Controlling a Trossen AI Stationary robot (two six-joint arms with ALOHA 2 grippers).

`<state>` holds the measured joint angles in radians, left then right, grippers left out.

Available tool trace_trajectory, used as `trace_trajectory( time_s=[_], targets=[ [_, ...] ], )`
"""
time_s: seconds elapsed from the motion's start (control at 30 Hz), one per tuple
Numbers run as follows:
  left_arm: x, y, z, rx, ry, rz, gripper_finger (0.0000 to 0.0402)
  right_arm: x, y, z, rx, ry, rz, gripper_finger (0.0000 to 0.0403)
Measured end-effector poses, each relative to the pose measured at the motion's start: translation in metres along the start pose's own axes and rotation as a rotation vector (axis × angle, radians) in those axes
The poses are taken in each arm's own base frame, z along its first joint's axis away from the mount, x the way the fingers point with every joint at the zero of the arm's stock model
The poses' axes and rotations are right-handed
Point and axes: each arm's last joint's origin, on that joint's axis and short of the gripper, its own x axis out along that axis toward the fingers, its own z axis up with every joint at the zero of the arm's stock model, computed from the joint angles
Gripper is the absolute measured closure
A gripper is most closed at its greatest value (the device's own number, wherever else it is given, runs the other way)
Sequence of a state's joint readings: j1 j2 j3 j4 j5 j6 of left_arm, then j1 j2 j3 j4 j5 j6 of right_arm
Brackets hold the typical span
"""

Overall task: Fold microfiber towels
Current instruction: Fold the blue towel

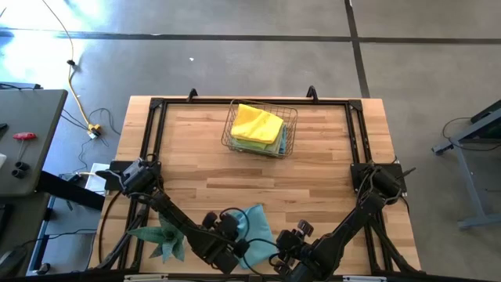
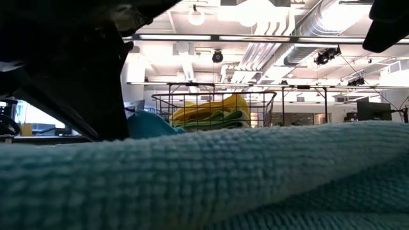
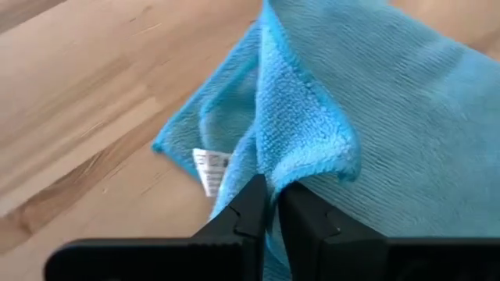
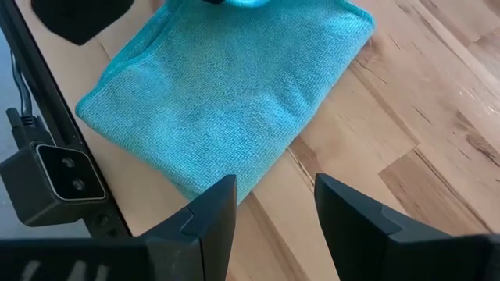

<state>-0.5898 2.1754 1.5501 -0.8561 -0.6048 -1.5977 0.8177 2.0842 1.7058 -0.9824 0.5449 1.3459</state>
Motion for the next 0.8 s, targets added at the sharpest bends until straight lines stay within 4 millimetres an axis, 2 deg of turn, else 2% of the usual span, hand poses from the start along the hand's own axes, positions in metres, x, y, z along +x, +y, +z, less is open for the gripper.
trace_trajectory(
  time_s=[0.2,0.43,0.63,0.8],
  targets=[
    [-0.001,0.004,0.0,-0.155,-0.001,0.034,0.0399,0.0,0.0,0.001,0.001,-0.013,-0.001,0.0236],
    [0.001,0.004,0.0,-0.121,0.054,0.045,0.0395,0.0,0.0,0.002,0.007,-0.026,0.001,0.0236],
    [0.003,0.011,0.003,-0.181,0.066,0.114,0.0377,0.0,0.001,0.002,0.01,-0.027,0.005,0.0236],
    [0.007,0.011,0.009,-0.147,0.108,0.131,0.0347,0.0,0.001,0.002,0.01,-0.027,0.009,0.0236]
  ],
)
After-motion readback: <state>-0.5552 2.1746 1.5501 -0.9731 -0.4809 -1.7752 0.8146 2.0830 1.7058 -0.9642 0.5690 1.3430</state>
